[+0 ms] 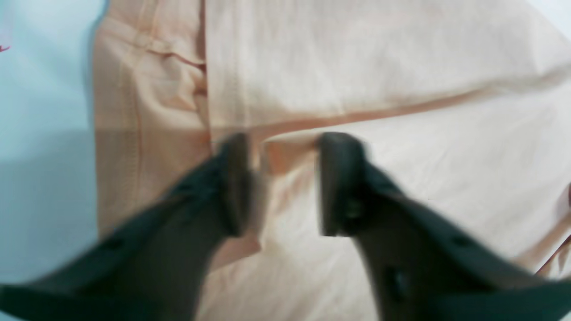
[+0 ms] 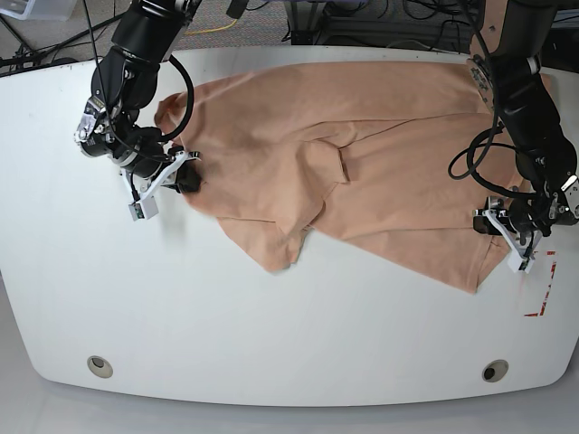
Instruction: Fold the T-shirt properly
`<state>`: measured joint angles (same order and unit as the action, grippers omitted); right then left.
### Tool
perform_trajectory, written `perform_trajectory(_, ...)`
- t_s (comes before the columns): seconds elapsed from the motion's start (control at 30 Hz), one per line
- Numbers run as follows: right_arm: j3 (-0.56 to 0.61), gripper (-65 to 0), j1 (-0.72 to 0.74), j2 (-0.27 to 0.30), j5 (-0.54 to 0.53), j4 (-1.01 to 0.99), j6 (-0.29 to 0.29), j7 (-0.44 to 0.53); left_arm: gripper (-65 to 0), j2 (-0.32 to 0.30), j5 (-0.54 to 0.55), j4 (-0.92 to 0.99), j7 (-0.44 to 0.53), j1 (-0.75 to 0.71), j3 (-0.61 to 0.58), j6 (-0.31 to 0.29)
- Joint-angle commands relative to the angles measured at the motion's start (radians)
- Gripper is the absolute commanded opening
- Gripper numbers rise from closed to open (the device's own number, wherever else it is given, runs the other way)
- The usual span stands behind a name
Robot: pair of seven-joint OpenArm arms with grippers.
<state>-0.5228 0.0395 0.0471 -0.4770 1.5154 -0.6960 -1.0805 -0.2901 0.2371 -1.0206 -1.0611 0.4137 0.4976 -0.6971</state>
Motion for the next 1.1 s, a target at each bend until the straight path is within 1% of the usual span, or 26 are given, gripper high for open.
perform_trajectory(0.0,-0.001,-65.0,0.021,0.006,-0.025,0.020,-0.002,0.020,-54.2,-0.018,0.006,-0.014,0.008,0.027,-0.004,-0.001)
perform_trajectory(0.07,-0.001,-65.0,0.021,0.006,-0.025,0.020,-0.002,0.020,-53.5,-0.019,-0.026,-0.014,0.005,0.027,-0.029,-0.001)
perform_trajectory(0.13,-0.001,-65.0,0.021,0.004,-0.025,0.020,-0.002,0.020,-48.8,-0.021,-0.074,-0.014,0.005,0.026,-0.044,-0.001)
perform_trajectory(0.23,-0.001,-65.0,0.021,0.004,-0.025,0.020,-0.002,0.020,-35.6,-0.030,-0.097,-0.014,0.006,0.001,-0.043,-0.001)
perform_trajectory(0.33,-0.001,-65.0,0.021,0.004,-0.025,0.020,-0.002,0.021,-26.8,-0.031,-0.097,-0.016,0.006,-0.003,-0.043,-0.001)
perform_trajectory(0.47,-0.003,-65.0,0.021,0.004,-0.025,0.020,-0.002,0.021,-26.7,-0.033,-0.095,-0.017,0.006,-0.020,-0.043,-0.001)
perform_trajectory(0.53,-0.003,-65.0,0.021,0.003,-0.025,0.020,-0.002,0.021,-27.8,-0.033,-0.095,-0.019,0.006,-0.022,-0.043,-0.001)
perform_trajectory(0.57,-0.003,-65.0,0.021,0.003,-0.025,0.020,-0.002,0.021,-30.8,-0.033,-0.095,-0.019,0.006,-0.022,-0.043,-0.001)
perform_trajectory(0.67,-0.003,-65.0,0.021,0.003,-0.025,0.020,-0.002,0.021,-44.3,-0.031,-0.095,-0.019,0.008,-0.022,-0.043,-0.001)
perform_trajectory(0.7,-0.003,-65.0,0.021,0.003,-0.025,0.020,-0.002,0.023,-49.7,-0.030,-0.095,-0.019,0.008,-0.022,-0.043,-0.001)
perform_trajectory(0.73,-0.003,-65.0,0.021,0.003,-0.025,0.020,-0.002,0.023,-53.6,-0.030,-0.095,-0.019,0.008,-0.022,-0.043,-0.001)
perform_trajectory(0.77,-0.003,-65.0,0.021,0.003,-0.025,0.020,-0.002,0.023,-56.1,-0.028,-0.098,-0.019,0.009,-0.022,-0.044,-0.001)
perform_trajectory(0.87,-0.003,-65.0,0.021,0.003,-0.025,0.020,-0.002,0.023,-58.3,-0.028,-0.100,-0.019,0.011,-0.022,-0.044,-0.001)
perform_trajectory(1.07,-0.003,-65.0,0.030,0.003,-0.025,0.020,-0.002,0.023,-57.6,-0.031,-0.101,-0.019,0.011,-0.020,-0.047,-0.001)
